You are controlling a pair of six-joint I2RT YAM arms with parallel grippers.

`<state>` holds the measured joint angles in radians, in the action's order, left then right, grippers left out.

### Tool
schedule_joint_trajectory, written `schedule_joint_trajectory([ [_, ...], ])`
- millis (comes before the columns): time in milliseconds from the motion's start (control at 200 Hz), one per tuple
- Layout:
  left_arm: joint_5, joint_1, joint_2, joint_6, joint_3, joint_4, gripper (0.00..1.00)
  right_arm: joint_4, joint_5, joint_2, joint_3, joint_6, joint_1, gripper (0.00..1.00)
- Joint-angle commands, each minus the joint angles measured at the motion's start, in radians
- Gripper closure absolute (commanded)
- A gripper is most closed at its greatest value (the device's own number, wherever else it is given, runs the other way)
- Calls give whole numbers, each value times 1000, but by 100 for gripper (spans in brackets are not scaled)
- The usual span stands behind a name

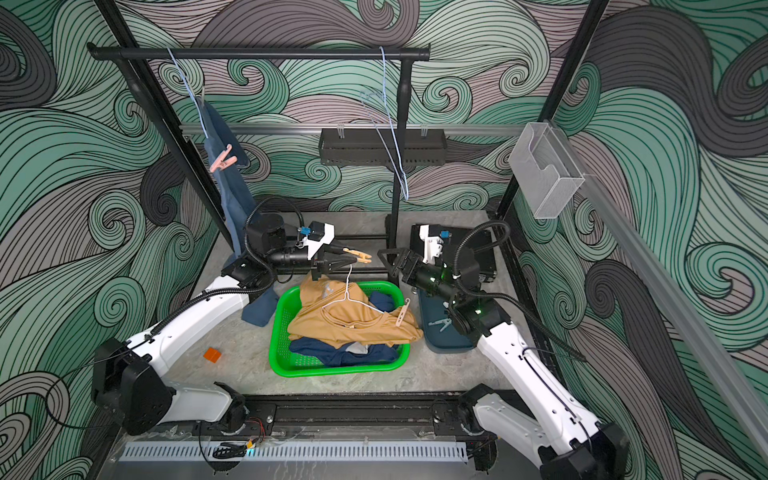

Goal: Remove the clothespins securing t-shirts to the hanger
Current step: Place the clothespin in the storage box.

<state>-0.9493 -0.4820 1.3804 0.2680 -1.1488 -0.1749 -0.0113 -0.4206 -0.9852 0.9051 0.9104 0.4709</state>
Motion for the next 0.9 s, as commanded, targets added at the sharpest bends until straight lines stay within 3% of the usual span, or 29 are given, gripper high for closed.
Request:
schedule_joint_trajectory([
  [0,8,-9,23,-102,-64,-123,74,192,-45,5,-24,81,-2,18],
  [240,104,-12,77,-209,-88,-241,74,469,8,-79,-64,293,2,24],
  [360,158,-23,97,-270,-90,-307,74,555,86,-98,-80,357,3,26],
  [505,231,-40,116,-348,-88,-367,74,637,86,-154,-71,401,4,29],
  [660,229,-52,123,-342,-87,-397,74,743,102,-207,-74,487,5,39],
  [896,243,-58,130,-346,-78,-408,74,808,128,-246,-72,561,11,44],
])
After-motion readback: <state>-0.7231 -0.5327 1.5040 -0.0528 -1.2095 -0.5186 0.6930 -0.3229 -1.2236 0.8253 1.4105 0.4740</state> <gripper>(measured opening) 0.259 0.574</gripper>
